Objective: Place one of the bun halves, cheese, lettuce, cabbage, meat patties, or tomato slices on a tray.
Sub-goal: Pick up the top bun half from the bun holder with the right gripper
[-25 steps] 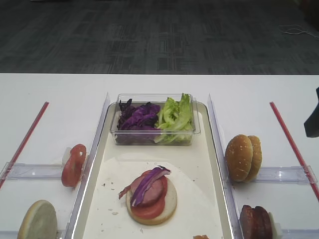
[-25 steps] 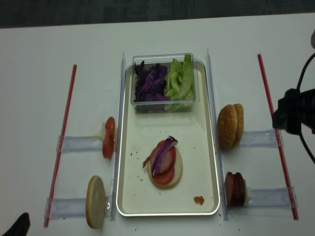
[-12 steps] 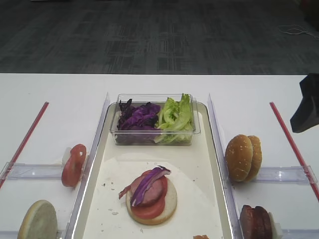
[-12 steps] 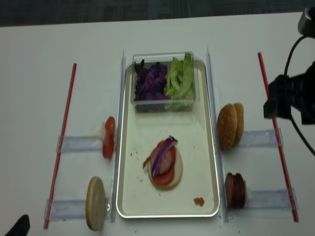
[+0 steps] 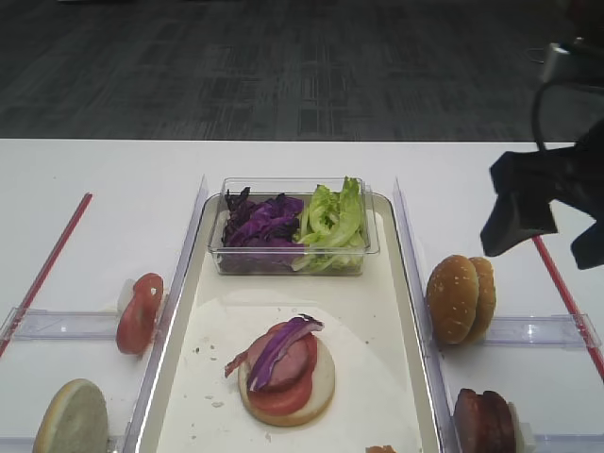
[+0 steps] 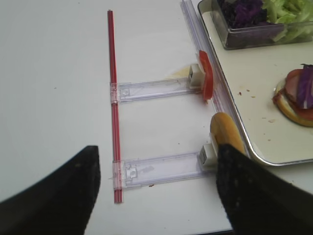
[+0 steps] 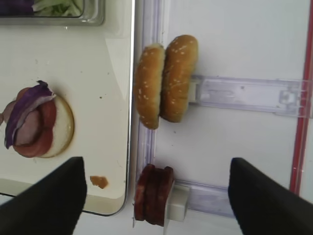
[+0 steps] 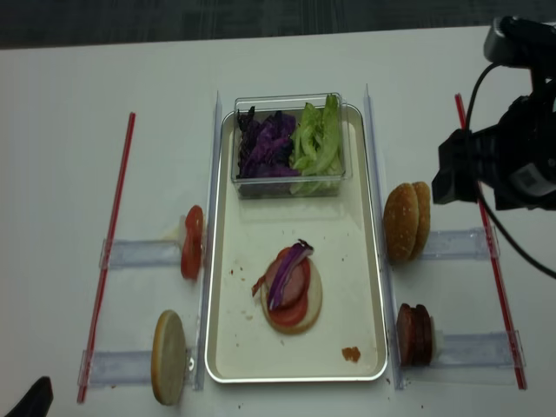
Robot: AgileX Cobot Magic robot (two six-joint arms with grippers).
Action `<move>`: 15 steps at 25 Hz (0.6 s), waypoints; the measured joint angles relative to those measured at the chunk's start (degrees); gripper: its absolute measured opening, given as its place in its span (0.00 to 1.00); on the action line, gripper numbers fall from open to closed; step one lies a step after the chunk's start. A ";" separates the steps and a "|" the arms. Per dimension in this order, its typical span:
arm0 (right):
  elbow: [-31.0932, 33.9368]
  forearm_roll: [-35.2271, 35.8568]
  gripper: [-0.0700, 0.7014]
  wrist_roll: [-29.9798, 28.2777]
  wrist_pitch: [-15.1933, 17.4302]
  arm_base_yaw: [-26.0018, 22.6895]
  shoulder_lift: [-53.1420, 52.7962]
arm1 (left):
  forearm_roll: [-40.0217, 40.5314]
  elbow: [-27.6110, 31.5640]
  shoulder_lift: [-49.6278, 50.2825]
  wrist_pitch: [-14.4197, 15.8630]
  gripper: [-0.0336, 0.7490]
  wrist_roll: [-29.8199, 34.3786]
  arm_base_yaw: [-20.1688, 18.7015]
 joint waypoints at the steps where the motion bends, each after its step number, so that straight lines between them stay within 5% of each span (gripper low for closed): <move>1: -0.47 -0.28 0.87 0.62 -0.22 1.14 0.86 | 0.00 0.00 0.00 0.00 0.64 0.00 0.00; 6: -3.27 -2.90 0.87 4.65 -1.85 5.88 6.18 | 0.00 0.00 0.00 0.00 0.64 0.00 0.00; 15: -6.78 -3.15 0.86 7.62 -2.70 6.92 14.03 | 0.00 0.00 0.00 0.00 0.64 0.00 0.00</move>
